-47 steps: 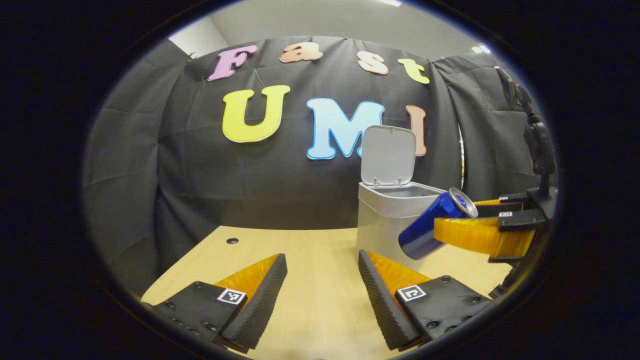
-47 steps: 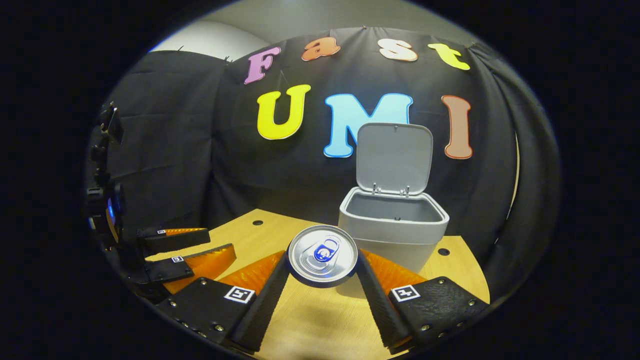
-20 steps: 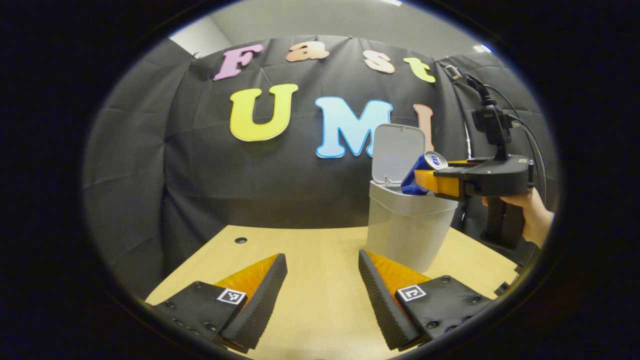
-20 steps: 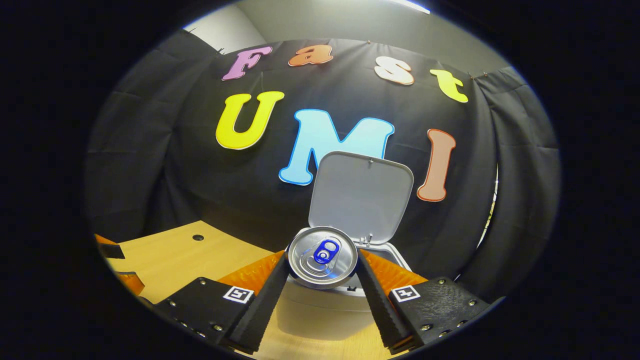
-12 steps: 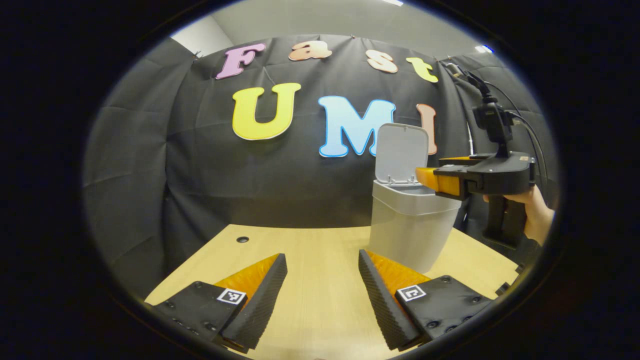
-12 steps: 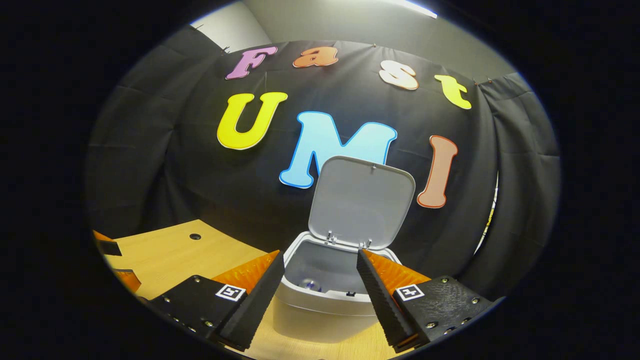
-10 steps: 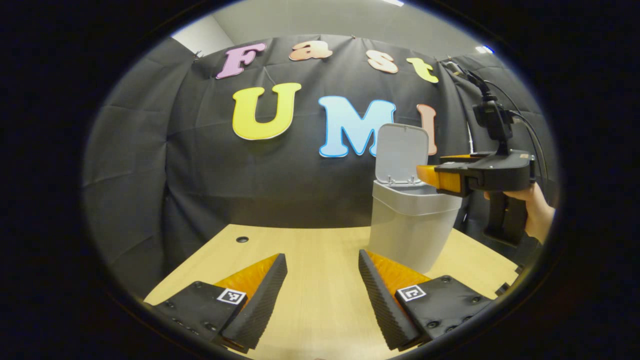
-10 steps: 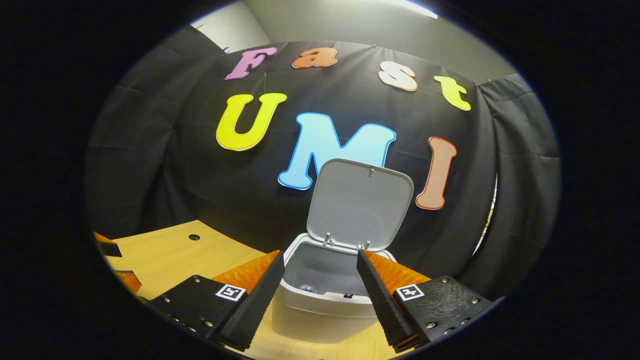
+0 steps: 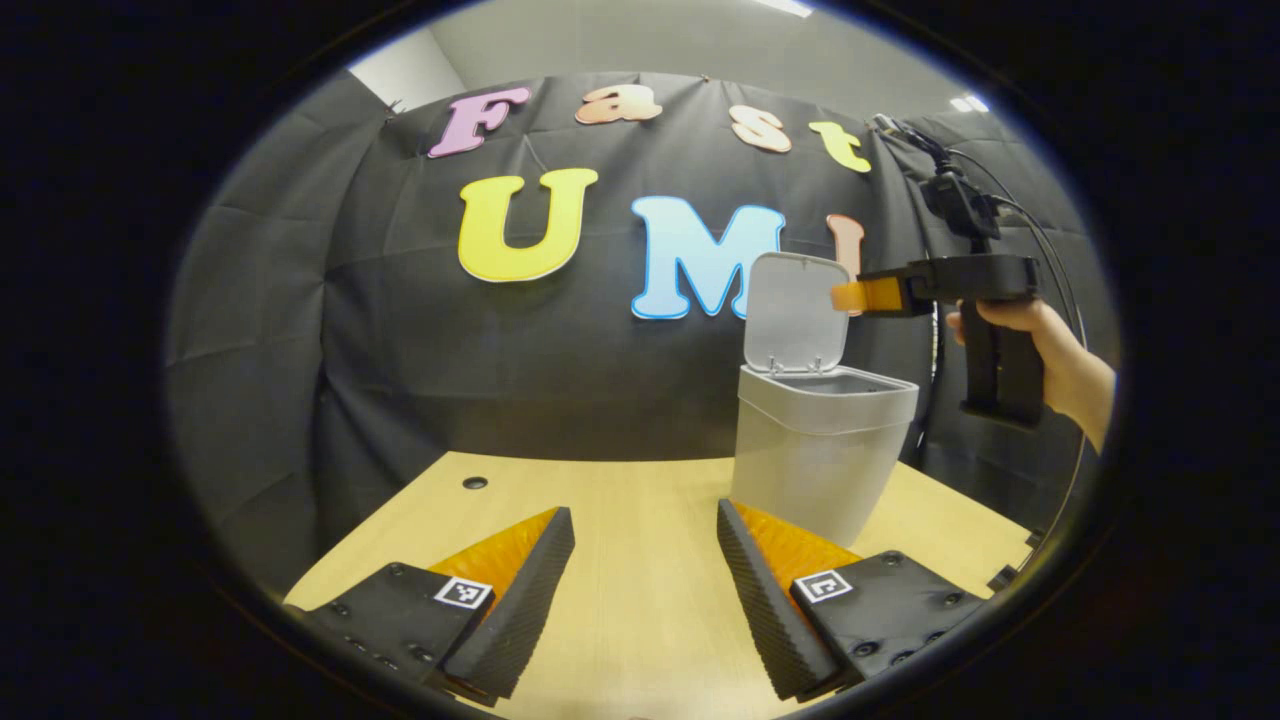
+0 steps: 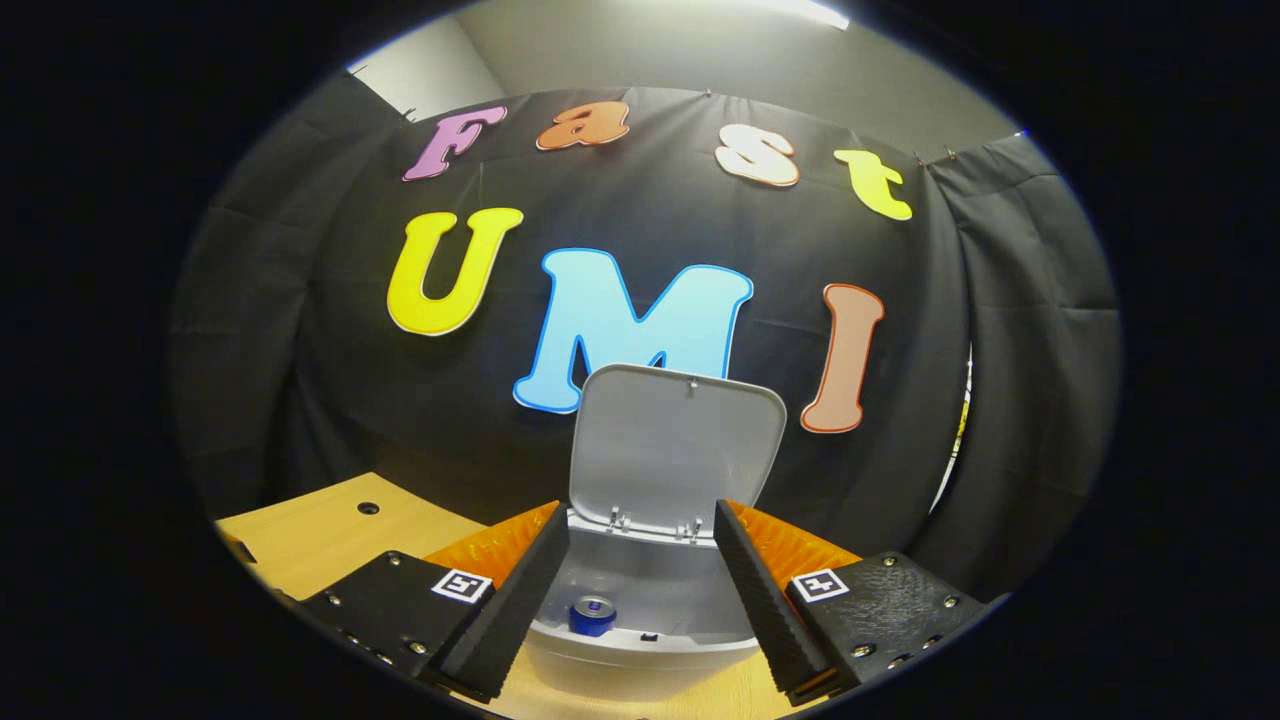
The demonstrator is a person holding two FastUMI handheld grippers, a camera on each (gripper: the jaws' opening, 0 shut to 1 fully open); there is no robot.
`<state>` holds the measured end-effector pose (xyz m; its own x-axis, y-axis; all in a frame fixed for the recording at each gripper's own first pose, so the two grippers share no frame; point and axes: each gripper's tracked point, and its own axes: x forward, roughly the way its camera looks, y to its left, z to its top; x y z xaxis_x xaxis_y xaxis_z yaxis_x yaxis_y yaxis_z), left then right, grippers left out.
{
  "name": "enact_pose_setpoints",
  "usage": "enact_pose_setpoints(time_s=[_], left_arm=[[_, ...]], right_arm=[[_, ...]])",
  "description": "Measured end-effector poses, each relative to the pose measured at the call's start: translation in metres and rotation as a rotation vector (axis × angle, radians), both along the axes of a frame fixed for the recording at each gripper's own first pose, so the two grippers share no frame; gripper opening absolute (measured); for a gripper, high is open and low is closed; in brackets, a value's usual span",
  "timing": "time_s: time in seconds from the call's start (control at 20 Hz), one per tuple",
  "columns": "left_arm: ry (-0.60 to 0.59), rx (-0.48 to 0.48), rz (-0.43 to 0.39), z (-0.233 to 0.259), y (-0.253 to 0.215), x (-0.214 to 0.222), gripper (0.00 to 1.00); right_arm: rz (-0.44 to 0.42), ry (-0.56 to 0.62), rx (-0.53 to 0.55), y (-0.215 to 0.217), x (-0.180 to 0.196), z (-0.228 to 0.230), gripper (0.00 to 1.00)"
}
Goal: Press the lid of the desktop garbage bin to open it, pick up the crumpled paper on the desktop and throw it into the bin, then pick up the pop can on the desktop and drop it into the bin, and finally close the garbage bin lid.
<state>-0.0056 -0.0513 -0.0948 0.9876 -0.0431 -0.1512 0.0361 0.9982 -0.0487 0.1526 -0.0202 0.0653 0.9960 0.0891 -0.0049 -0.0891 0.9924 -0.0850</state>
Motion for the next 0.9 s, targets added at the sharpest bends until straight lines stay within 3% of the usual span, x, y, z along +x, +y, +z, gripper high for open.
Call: enact_pose_setpoints(time_s=[0.9], left_arm=[[0.003, 0.016, 0.026, -0.002, 0.051, 0.012, 0.96]], right_arm=[[-0.088, -0.086, -0.001, -0.017, 0.092, 0.089, 0.93]])
